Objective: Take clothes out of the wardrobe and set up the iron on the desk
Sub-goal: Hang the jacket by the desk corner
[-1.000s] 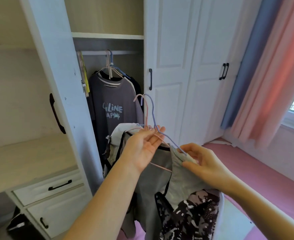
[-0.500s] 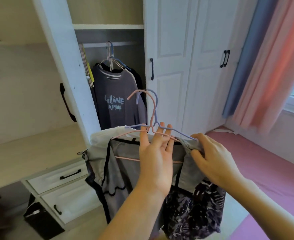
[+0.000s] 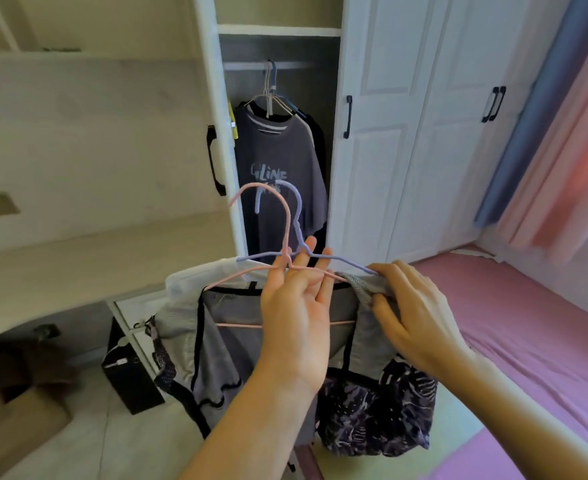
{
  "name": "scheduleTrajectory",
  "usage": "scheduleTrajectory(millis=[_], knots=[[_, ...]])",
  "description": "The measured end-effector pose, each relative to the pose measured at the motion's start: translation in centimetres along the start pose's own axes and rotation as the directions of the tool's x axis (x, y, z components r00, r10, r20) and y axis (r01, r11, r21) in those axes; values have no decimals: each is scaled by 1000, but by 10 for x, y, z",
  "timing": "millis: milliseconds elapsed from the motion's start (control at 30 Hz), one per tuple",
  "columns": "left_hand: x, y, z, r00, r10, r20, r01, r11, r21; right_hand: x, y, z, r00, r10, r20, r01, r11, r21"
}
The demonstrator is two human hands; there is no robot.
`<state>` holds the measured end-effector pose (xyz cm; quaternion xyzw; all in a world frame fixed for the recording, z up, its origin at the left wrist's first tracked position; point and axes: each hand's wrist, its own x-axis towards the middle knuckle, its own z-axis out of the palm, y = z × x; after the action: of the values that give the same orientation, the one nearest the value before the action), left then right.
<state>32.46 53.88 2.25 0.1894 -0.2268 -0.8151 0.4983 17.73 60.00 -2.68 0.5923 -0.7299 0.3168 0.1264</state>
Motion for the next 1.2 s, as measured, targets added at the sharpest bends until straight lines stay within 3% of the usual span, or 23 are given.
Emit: scheduleTrajectory(millis=[200,500,667,867,933,1000,1067,1133,1200], knots=[[-43,45,-42,996,67,-66,-65,997,29,-18,-65,20,988,-155,-1,155,988,22],[-97,105,-102,970,166,-178,-157,986,64,-39,-170,69,919,-355,-171,365,931,30],[-111,145,-143,946,247,-208,-190,947,260,-46,-217,96,896,-422,-136,438,891,118],[-119,199,-187,876,422,-234,-180,736,652,-26,-258,127,896,-419,-149,441,877,191],[-122,219,-205,793,577,-195,-246,597,764,-17,-271,138,893,-426,-142,449,858,249],[-126,238,-228,660,750,-29,-282,284,916,-8,-283,148,888,-438,-143,461,849,260],[-127,259,-252,485,855,182,-223,-80,972,4,-296,159,873,-463,-151,487,833,263],[-127,278,-271,376,851,368,-159,-332,930,15,-304,168,866,-473,-161,499,822,274],[-121,300,-295,343,801,490,-105,-486,868,29,-314,180,859,-486,-158,511,802,309]])
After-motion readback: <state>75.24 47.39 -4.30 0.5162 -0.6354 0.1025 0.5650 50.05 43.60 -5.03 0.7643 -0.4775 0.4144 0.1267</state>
